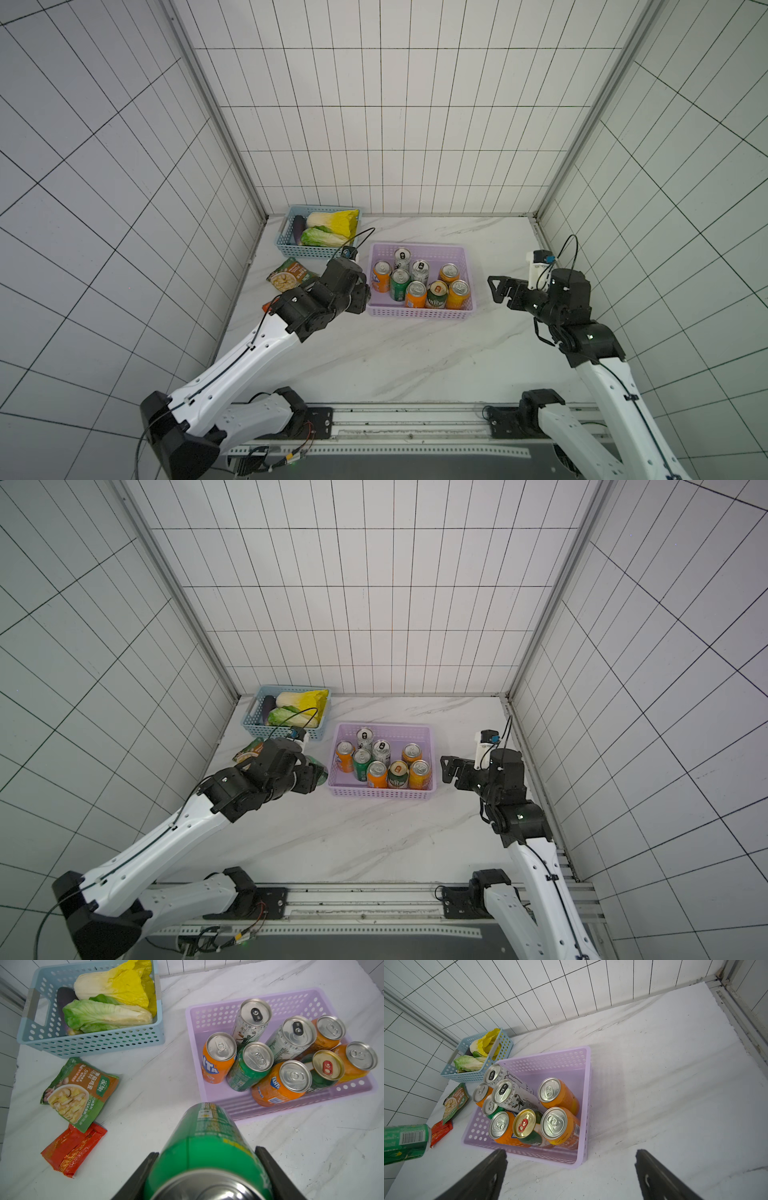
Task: Take out the drinks from the basket
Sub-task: Place the drink at the center of the board.
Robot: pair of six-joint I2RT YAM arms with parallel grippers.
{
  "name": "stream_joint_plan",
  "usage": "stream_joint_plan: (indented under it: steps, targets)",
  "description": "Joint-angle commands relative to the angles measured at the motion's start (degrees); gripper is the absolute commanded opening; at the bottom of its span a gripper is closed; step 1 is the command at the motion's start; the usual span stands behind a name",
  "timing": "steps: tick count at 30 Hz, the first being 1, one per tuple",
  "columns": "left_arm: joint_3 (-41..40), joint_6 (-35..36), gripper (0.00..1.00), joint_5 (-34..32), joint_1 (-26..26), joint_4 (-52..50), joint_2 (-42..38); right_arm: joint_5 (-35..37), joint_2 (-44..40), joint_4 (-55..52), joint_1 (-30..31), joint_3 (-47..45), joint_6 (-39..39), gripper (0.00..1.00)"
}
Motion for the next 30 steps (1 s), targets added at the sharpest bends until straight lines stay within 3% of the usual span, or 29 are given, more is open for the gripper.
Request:
stream_joint_plan:
  steps: [1,6,14,23,30]
  targets:
    - [-2.0,-1.7,0.57,-2.5,1.9,1.8,-2.7,1.1,-0.4,0.9,-0.6,-0.5,0.2,0.99]
    - [-6.7,-2.4,0.57,1.8,5.4,3.1,-4.7,1.1,-0.4,1.2,-0.6,-0.6,0.4,0.99]
    - [-12.8,-3.7,0.57,1.6,5.6,5.9,-3.0,1.1,0.0,1.4,-0.5,-0.7,0.6,0.99]
    - [-12.9,-3.9,0.57,2.8,5.7,6.9,4.8,1.0,0.1,1.4,-0.6,-1.0,0.6,0.99]
    - [-14.6,-4.1,0.57,3.4,5.7,9.0,6.6,1.2,0.2,1.5,-0.6,-1.2,0.6,1.00]
